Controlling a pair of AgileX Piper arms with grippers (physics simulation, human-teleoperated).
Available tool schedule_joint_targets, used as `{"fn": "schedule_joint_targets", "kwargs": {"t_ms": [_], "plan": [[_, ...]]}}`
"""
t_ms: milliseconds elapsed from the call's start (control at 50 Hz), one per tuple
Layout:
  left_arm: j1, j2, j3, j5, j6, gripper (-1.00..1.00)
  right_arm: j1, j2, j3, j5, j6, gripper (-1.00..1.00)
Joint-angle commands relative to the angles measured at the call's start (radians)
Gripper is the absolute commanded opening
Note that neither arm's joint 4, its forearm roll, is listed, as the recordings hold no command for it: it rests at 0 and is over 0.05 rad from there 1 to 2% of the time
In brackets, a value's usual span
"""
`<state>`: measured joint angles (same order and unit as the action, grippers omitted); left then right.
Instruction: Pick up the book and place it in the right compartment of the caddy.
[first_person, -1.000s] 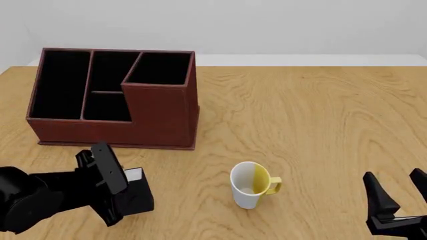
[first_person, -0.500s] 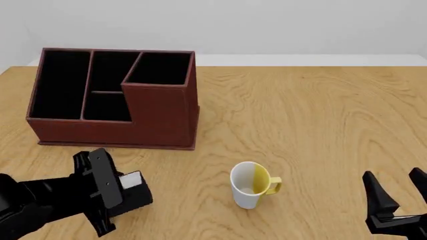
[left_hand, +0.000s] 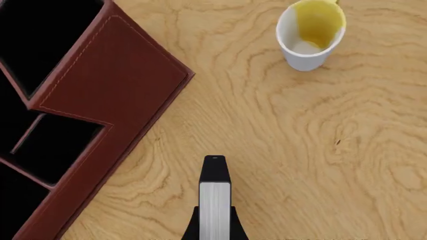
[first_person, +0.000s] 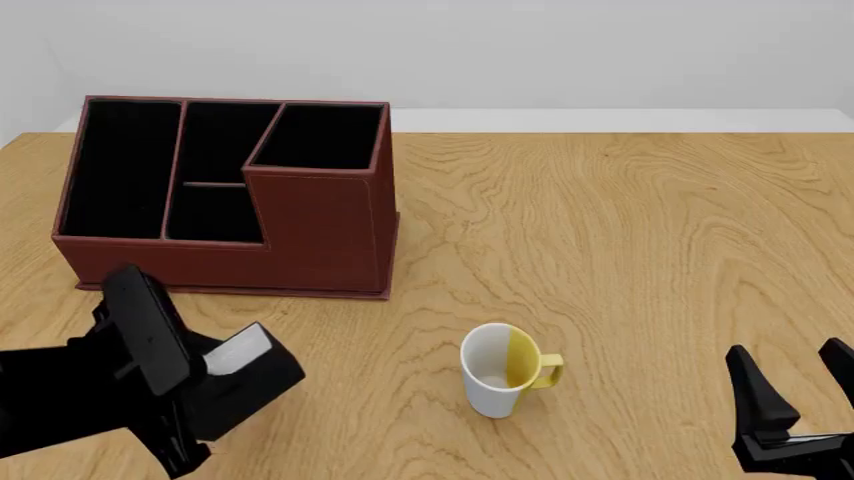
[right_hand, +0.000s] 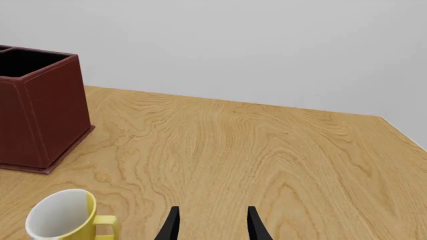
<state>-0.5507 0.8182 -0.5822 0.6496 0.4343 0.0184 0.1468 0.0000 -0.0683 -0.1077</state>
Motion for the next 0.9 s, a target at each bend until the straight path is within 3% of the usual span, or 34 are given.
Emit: {"fn": "schedule_joint_targets", "kwargs": {"t_ms": [20,380,900], "plan": [[-0.023,-0.071,-0.059,0.075,-0.010,-1.00,0.002,-0.018,0.000,0.016,-0.001,1.00],[-0.032,-0.115,-0.229,0.165,-0.044,-1.00,0.008,-0.028,0.000,0.026,-0.001,1.00],[-0.012,-0.042,-0.512,0.241,0.007,-1.00,0.013,-0.038,0.000,0.034,0.007,1.00]]}}
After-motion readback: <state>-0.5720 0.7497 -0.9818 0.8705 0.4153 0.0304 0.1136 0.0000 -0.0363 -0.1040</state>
